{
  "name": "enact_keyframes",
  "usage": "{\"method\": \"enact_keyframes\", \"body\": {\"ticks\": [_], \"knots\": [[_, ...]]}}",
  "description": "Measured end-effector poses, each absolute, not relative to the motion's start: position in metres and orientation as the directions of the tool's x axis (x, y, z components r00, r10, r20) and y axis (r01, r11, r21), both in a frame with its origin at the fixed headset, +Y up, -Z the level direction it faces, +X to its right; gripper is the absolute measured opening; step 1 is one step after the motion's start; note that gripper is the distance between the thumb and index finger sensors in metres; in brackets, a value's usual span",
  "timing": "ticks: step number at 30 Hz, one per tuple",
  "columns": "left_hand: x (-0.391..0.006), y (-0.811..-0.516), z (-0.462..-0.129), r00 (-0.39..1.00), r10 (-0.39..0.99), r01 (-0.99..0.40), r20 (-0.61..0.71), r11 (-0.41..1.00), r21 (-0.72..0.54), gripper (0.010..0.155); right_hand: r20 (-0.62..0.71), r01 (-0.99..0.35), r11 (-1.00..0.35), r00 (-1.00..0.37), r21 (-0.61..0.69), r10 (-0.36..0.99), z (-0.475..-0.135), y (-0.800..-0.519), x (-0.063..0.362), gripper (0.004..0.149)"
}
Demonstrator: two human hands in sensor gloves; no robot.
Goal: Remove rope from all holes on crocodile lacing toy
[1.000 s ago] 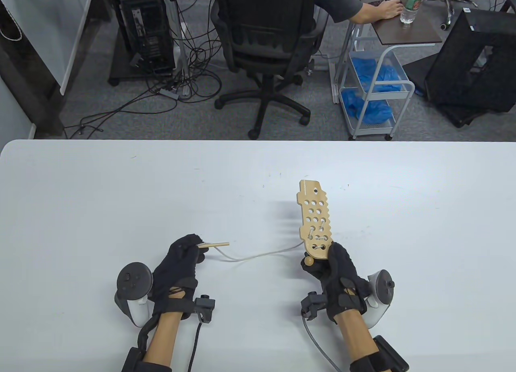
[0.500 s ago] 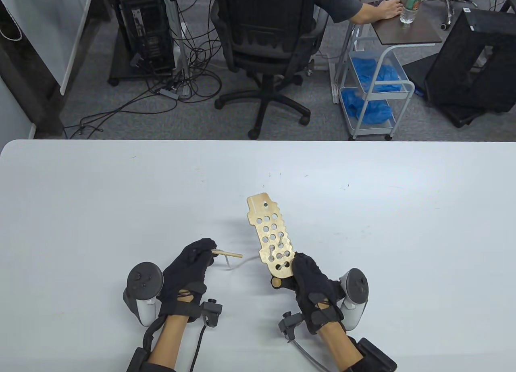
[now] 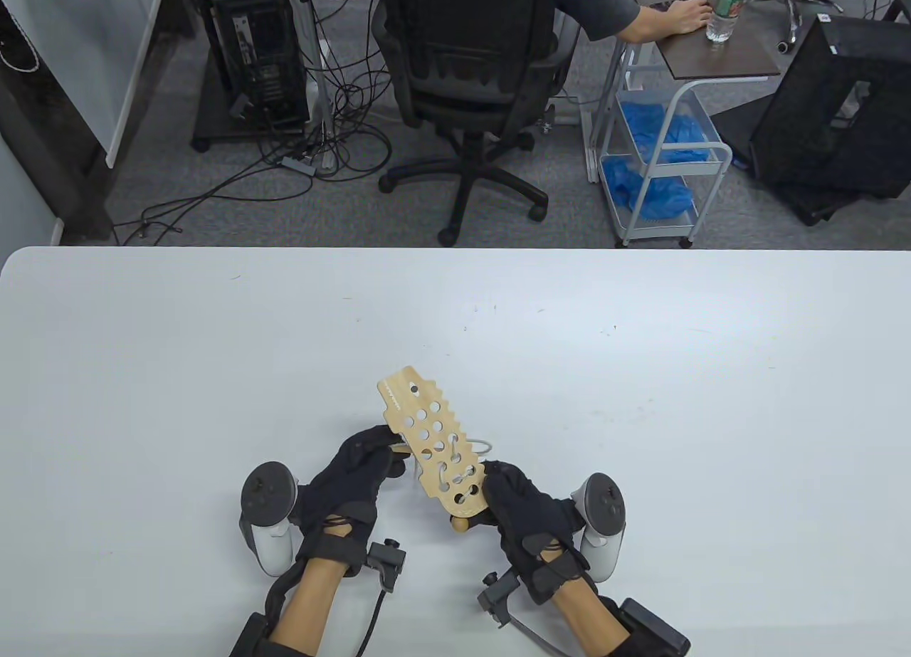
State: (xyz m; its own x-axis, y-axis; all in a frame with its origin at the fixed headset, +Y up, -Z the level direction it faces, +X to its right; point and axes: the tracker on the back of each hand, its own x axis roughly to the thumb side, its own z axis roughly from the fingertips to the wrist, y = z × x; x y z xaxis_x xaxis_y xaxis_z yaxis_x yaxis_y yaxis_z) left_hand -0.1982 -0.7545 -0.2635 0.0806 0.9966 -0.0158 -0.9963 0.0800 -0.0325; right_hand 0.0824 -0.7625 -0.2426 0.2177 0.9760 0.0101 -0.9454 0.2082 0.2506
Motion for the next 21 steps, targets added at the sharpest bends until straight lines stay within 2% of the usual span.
{"method": "enact_keyframes", "body": {"ticks": [10, 15, 21], "knots": [[-0.1964, -0.7615, -0.2654, -0.076, 0.995, -0.993, -0.065, -0.082, -0.086, 0.042, 0.037, -0.937, 0.177, 0.197, 0.300, 0.980, -0.2413, -0.7595, 0.0772, 0.048], [-0.1933, -0.7615, -0.2672, -0.066, 0.996, -0.988, -0.067, -0.075, -0.135, 0.042, 0.040, -0.925, 0.199, 0.223, 0.323, 0.974, -0.2416, -0.7584, 0.0763, 0.048], [-0.1921, -0.7597, -0.2670, -0.020, 0.999, -0.990, -0.041, -0.026, -0.138, 0.041, 0.046, -0.918, 0.200, 0.229, 0.343, 0.972, -0.2410, -0.7557, 0.0741, 0.047]]}}
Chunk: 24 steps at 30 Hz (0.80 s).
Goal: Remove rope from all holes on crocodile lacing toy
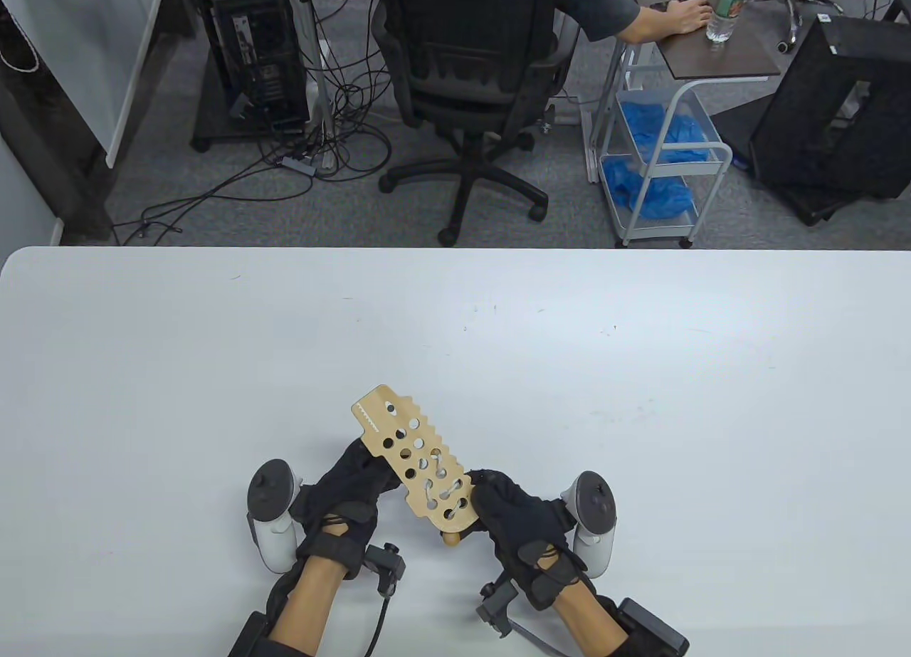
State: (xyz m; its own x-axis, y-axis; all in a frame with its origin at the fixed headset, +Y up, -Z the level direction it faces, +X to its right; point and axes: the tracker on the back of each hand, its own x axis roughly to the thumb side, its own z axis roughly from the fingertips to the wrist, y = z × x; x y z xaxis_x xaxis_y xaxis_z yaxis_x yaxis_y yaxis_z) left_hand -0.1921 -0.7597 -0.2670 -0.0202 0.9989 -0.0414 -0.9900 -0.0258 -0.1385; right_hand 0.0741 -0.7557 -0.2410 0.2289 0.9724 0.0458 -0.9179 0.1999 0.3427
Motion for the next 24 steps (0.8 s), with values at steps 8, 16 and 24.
{"method": "enact_keyframes", "body": {"ticks": [8, 16, 24], "knots": [[-0.186, -0.754, -0.266, -0.022, 1.000, -0.982, 0.003, -0.021, -0.188, 0.040, 0.040, -0.911, 0.183, 0.212, 0.369, 0.976, -0.242, -0.758, 0.072, 0.047], [-0.174, -0.746, -0.265, -0.116, 0.992, -0.946, 0.055, -0.093, -0.311, 0.044, 0.007, -0.912, 0.240, 0.257, 0.334, 0.966, -0.244, -0.762, 0.076, 0.046], [-0.162, -0.750, -0.264, -0.261, 0.965, -0.849, 0.002, -0.228, -0.477, 0.069, 0.032, -0.946, 0.215, 0.229, 0.243, 0.973, -0.247, -0.761, 0.090, 0.046]]}}
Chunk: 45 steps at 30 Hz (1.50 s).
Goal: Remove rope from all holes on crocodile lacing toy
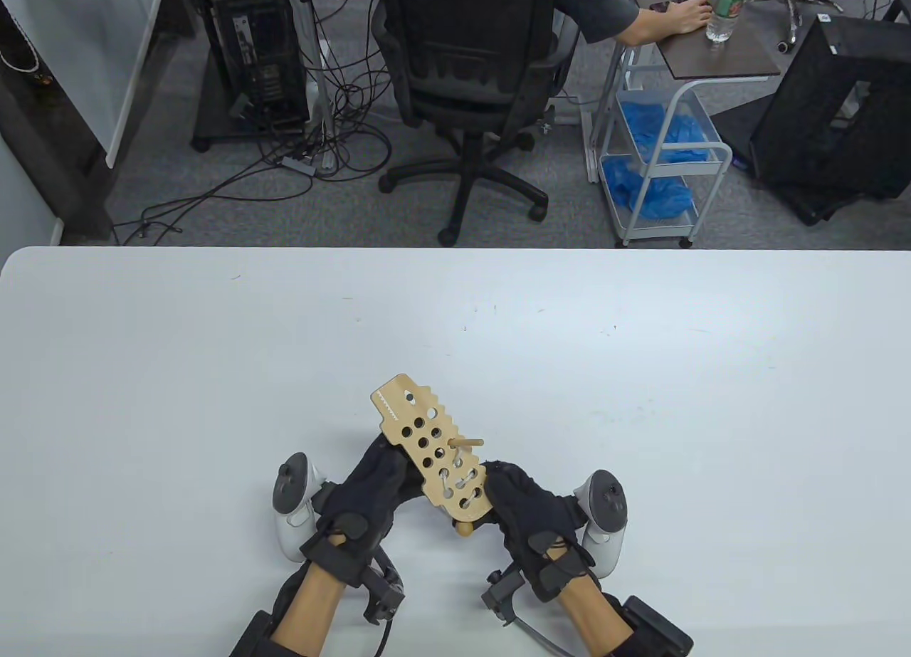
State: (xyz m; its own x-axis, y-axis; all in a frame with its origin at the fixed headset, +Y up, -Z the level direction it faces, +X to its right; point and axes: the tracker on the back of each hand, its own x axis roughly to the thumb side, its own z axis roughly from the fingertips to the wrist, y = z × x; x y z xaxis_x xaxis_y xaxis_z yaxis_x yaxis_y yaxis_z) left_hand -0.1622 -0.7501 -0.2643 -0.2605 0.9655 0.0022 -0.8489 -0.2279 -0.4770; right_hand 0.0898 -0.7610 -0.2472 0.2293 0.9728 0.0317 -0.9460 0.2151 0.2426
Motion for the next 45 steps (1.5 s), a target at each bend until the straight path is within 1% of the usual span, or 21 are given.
{"method": "enact_keyframes", "body": {"ticks": [4, 7, 11, 18, 20, 23, 25, 27, 28, 30, 31, 34, 38, 39, 45], "knots": [[-0.164, -0.749, -0.264, -0.212, 0.977, -0.875, 0.022, -0.179, -0.450, 0.072, 0.099, -0.968, 0.090, 0.116, 0.236, 0.988, -0.246, -0.755, 0.090, 0.046], [-0.162, -0.749, -0.264, -0.263, 0.965, -0.846, 0.003, -0.229, -0.481, 0.069, 0.178, -0.969, -0.040, 0.004, 0.242, 0.984, -0.245, -0.749, 0.087, 0.046], [-0.162, -0.751, -0.265, -0.296, 0.955, -0.828, -0.025, -0.269, -0.492, 0.070, 0.239, -0.974, -0.093, -0.041, 0.208, 0.970, -0.243, -0.742, 0.089, 0.046], [-0.160, -0.756, -0.264, -0.341, 0.932, -0.785, -0.123, -0.354, -0.509, 0.072, 0.343, -0.971, -0.221, -0.176, 0.096, 0.923, -0.239, -0.728, 0.095, 0.046], [-0.162, -0.757, -0.264, -0.314, 0.942, -0.812, -0.116, -0.330, -0.481, 0.072, 0.362, -0.968, -0.241, -0.200, 0.072, 0.911, -0.238, -0.724, 0.097, 0.046], [-0.166, -0.757, -0.264, -0.282, 0.953, -0.839, -0.113, -0.303, -0.452, 0.072, 0.403, -0.948, -0.318, -0.290, 0.003, 0.868, -0.237, -0.717, 0.101, 0.046], [-0.168, -0.756, -0.264, -0.232, 0.967, -0.864, -0.103, -0.254, -0.434, 0.072, 0.427, -0.930, -0.365, -0.351, -0.053, 0.833, -0.235, -0.712, 0.104, 0.046], [-0.168, -0.753, -0.264, -0.130, 0.989, -0.898, -0.064, -0.145, -0.414, 0.072, 0.439, -0.915, -0.392, -0.394, -0.100, 0.807, -0.233, -0.709, 0.106, 0.046], [-0.168, -0.750, -0.263, -0.057, 0.998, -0.915, -0.026, -0.063, -0.400, 0.073, 0.444, -0.909, -0.399, -0.407, -0.117, 0.798, -0.232, -0.707, 0.106, 0.046], [-0.165, -0.745, -0.261, 0.047, 0.999, -0.927, 0.021, 0.052, -0.371, 0.075, 0.448, -0.909, -0.397, -0.408, -0.125, 0.795, -0.231, -0.706, 0.106, 0.046], [-0.164, -0.743, -0.260, 0.075, 0.997, -0.929, 0.032, 0.082, -0.362, 0.075, 0.449, -0.913, -0.390, -0.402, -0.124, 0.798, -0.230, -0.706, 0.106, 0.046], [-0.155, -0.743, -0.258, 0.081, 0.996, -0.915, 0.029, 0.086, -0.395, 0.076, 0.456, -0.909, -0.395, -0.409, -0.131, 0.790, -0.229, -0.705, 0.104, 0.046], [-0.148, -0.745, -0.257, 0.180, 0.983, -0.893, 0.039, 0.180, -0.411, 0.078, 0.457, -0.895, -0.422, -0.439, -0.144, 0.774, -0.228, -0.705, 0.101, 0.046], [-0.148, -0.747, -0.257, 0.185, 0.982, -0.889, 0.036, 0.183, -0.419, 0.077, 0.455, -0.894, -0.423, -0.440, -0.146, 0.774, -0.228, -0.706, 0.101, 0.046], [-0.148, -0.752, -0.257, 0.108, 0.994, -0.895, -0.001, 0.097, -0.436, 0.076, 0.451, -0.887, -0.435, -0.457, -0.159, 0.767, -0.228, -0.706, 0.102, 0.046]]}}
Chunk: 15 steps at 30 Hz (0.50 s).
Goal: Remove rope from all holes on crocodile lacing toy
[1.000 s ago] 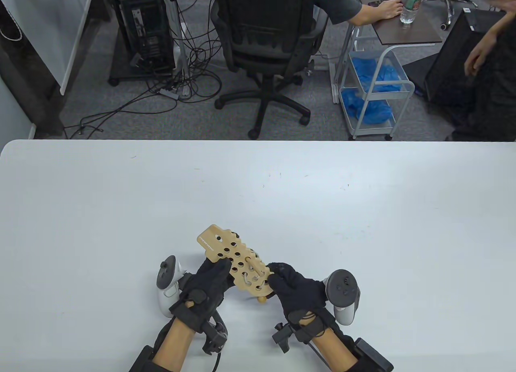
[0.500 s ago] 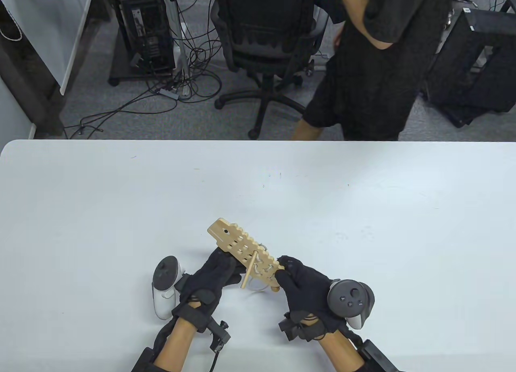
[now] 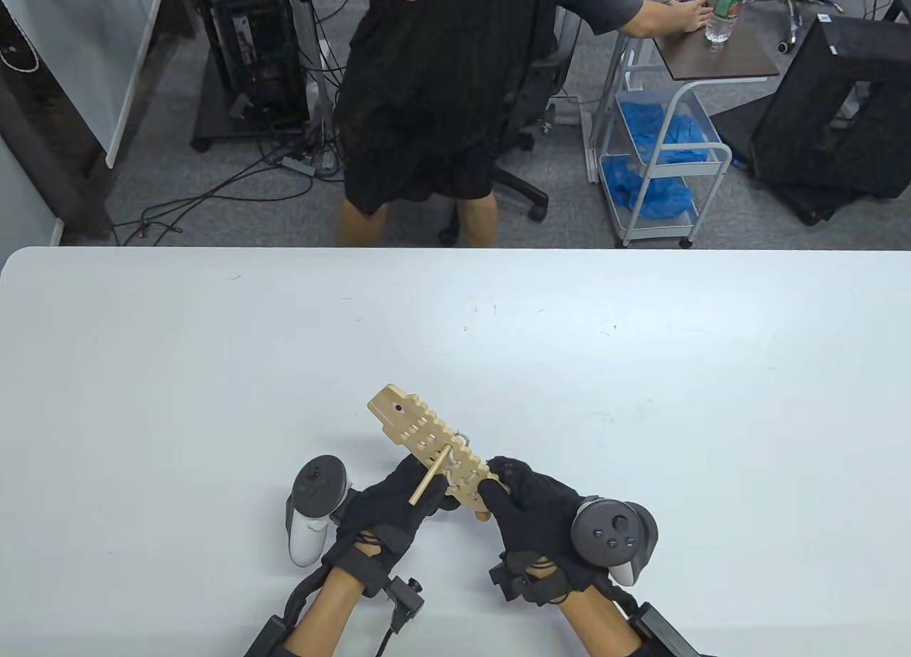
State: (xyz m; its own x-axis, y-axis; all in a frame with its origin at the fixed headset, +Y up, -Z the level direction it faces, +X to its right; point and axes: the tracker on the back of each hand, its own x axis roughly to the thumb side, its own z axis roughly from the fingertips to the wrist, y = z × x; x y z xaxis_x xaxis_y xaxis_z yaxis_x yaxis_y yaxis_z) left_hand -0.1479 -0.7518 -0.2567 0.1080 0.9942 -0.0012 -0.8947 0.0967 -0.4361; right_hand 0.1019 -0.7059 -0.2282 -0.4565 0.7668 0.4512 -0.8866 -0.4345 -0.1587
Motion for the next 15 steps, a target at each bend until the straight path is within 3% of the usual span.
{"method": "enact_keyframes", "body": {"ticks": [7, 15], "knots": [[-0.1486, -0.7475, -0.2569, 0.229, 0.972, -0.892, 0.047, 0.229, -0.390, 0.075, 0.450, -0.883, -0.442, -0.462, -0.155, 0.765, -0.2282, -0.7073, 0.1009, 0.046], [-0.1500, -0.7447, -0.2574, 0.246, 0.968, -0.887, 0.057, 0.248, -0.388, 0.067, 0.429, -0.901, -0.408, -0.430, -0.148, 0.794, -0.2299, -0.7077, 0.1042, 0.045]]}}
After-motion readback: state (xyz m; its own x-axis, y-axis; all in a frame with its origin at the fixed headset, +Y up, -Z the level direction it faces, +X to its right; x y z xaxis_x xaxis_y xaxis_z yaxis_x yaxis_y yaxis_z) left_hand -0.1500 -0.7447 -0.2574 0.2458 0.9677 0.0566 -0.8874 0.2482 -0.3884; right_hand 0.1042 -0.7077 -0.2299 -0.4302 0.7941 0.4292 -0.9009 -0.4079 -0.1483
